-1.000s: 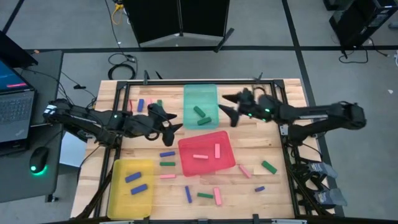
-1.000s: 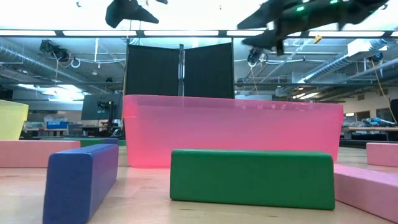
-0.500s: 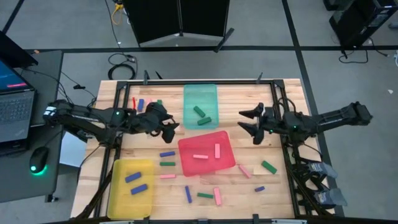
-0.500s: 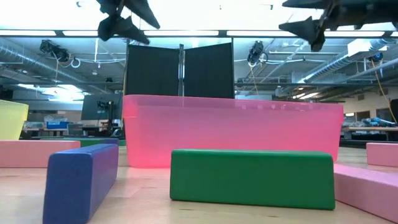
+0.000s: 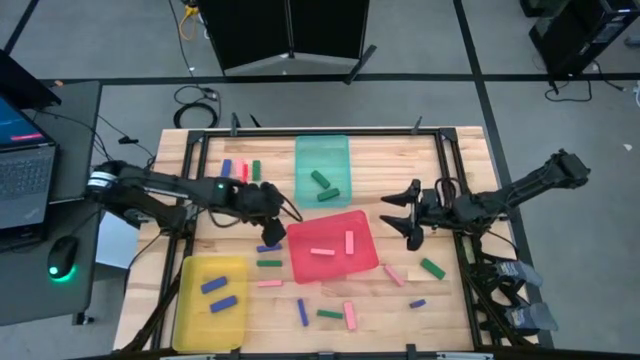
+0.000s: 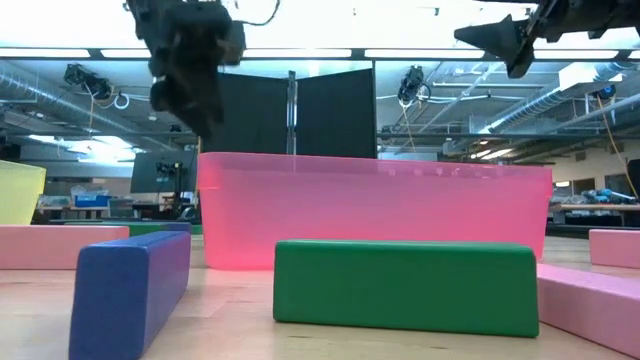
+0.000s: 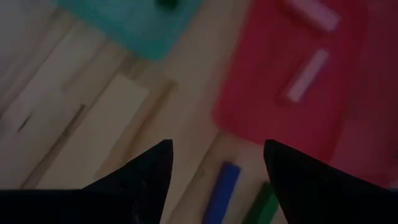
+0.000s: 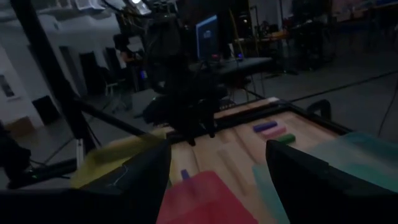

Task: Sort blocks
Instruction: Put the blue block into the yellow bin

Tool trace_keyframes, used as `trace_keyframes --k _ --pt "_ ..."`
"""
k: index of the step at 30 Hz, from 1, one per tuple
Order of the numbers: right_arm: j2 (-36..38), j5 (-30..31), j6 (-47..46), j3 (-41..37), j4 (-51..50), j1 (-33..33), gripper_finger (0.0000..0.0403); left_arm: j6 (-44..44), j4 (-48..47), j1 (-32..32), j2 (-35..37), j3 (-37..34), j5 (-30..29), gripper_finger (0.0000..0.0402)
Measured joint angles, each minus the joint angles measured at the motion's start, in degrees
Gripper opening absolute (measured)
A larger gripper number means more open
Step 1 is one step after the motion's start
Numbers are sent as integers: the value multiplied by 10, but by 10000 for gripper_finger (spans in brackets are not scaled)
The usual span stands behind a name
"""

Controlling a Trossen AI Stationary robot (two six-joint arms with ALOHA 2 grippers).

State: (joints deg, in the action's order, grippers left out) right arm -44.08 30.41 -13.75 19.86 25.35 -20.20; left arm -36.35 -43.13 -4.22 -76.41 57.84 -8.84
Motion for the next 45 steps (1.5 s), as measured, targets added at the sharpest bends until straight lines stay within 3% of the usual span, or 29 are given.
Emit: trace_keyframes --k 10,27,45 --pt "-35 2 -12 0 25 -4 274 48 -27 0 -32 0 65 248" --pt "-47 0 -11 0 40 -7 274 77 -36 -92 -74 0 44 232" --pt "-47 0 -11 0 42 -7 274 87 -40 -93 -159 0 21 232"
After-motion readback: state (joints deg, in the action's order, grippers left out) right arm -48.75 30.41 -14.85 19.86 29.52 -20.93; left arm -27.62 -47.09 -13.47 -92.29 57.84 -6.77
